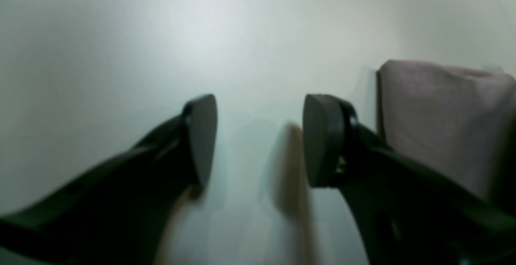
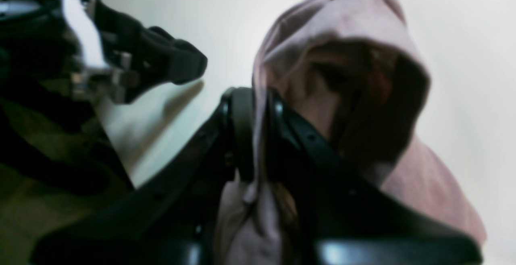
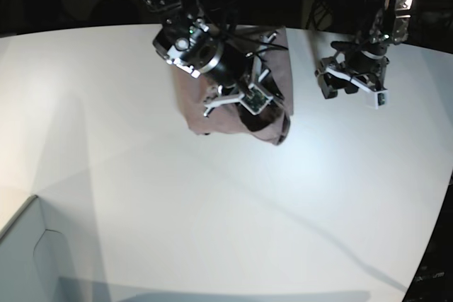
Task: Layout the t-shirt on the table in an organized manner, then fold the t-shirt properly
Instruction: 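Grasp the bundle's ends with both grippers and fold the right end over, then lift the folded pink shirt with both grippers and lower it onto the table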
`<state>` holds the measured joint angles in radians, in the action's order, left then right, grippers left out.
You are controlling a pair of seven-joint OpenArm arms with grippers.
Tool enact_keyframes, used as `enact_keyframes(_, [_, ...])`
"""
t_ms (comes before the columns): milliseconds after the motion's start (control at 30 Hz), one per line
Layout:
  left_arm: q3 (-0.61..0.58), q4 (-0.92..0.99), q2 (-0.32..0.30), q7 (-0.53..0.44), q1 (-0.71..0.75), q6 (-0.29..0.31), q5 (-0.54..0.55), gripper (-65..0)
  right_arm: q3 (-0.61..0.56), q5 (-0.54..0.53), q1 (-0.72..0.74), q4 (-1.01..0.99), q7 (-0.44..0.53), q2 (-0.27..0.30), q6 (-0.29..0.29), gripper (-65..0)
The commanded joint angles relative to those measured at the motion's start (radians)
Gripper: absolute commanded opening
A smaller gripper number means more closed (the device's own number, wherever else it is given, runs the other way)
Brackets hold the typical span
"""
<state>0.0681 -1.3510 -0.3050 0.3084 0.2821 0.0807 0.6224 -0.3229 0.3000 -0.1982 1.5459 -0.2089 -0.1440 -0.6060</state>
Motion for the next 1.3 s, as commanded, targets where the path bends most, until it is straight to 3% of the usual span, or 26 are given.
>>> enact_keyframes(0, [0.006,-0.011,-0.012,-0.004,0.001,0.003,0.001,-31.5,-0.006,-0.018,0.018,0.003,0.032,-0.009,-0.002,-65.0])
enact_keyframes(133, [0.006,-0.011,-0.029,-0.004,0.003,0.003,0.003,-31.5,-0.009,-0.018,0.039,-0.038,0.032,-0.009,-0.002,-54.9])
enact_keyframes(300, [0.008,-0.011,-0.053,-0.004,0.003,0.003,0.007,-31.5,-0.117,-0.018,0.039,-0.032,0.032,-0.006,-0.002,-40.2])
enact_keyframes(367, [0.009,-0.011,-0.067,-0.004,0.003,0.003,0.009,-31.5,-0.127,-0.018,0.033,0.005,0.032,-0.006,-0.002,-37.2])
enact_keyframes(467, [0.023,-0.011,-0.086,-0.004,0.003,0.003,0.011,-31.5,-0.095,-0.018,0.022,0.072,0.032,-0.006,-0.002,-36.6])
enact_keyframes(767, [0.189,-0.014,-0.079,-0.004,0.027,0.003,0.011,-31.5,0.21,-0.017,-0.111,0.253,0.032,0.004,-0.002,-36.6])
enact_keyframes(1033, [0.218,-0.051,-0.076,-0.004,0.026,0.003,0.012,-31.5,0.23,-0.018,-0.183,0.17,0.036,0.008,-0.002,-36.7])
enact_keyframes(1267, [0.194,-0.192,0.03,0.001,0.072,0.004,0.014,-31.2,0.288,-0.018,-0.159,0.172,0.035,0.011,-0.002,-36.4])
